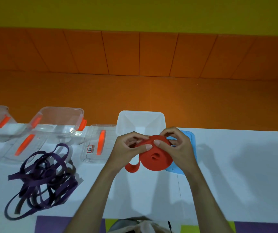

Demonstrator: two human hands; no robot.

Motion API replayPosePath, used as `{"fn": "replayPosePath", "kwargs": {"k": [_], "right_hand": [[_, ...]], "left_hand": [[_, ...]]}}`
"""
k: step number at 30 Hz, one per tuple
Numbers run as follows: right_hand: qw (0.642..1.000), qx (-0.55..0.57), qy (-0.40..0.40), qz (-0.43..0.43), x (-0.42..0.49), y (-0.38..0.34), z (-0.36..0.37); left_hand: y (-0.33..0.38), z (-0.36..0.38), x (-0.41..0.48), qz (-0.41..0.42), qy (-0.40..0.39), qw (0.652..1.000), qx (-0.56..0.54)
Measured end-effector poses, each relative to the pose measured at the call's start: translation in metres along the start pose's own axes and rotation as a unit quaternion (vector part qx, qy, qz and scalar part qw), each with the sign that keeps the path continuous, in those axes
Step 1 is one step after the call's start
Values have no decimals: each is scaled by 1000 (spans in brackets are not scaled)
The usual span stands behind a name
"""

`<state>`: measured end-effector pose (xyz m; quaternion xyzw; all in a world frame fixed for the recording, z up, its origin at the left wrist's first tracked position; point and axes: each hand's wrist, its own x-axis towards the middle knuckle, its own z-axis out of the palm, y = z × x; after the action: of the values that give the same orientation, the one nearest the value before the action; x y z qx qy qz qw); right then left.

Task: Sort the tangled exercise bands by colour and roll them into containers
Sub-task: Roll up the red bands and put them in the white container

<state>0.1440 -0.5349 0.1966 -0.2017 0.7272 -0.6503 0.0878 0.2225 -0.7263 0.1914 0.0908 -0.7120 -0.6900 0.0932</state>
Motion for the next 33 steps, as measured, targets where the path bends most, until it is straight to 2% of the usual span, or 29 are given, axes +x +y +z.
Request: {"fn": "replayPosePath", "kwargs": {"k": [4,8,10,15,18,21,27,33], "right_hand": [[999,30,4,24,4,1,6],[992,41,-73,94,4,5,7],[987,51,-88,121,2,5,8],[992,89,-33,87,2,6,11],[990,116,30,79,5,14,17],[984,129,84,87,7,22,19],[977,123,140,107,5,32,28],[952,159,205,163,5,42,42]], "left_hand": [[-6,-14,-1,-13,-24,999,-23],[-9,-13,0,-7,3,999,-31],[-12,-9,1,-6,6,1000,-25],[-15,0,3,-2,62,998,-29],[-18,-1,2,7,82,996,-45],[-19,3,-1,18,96,993,-73],[-39,23,-8,-14,197,977,-75],[-40,26,-18,-48,201,967,-151]]}}
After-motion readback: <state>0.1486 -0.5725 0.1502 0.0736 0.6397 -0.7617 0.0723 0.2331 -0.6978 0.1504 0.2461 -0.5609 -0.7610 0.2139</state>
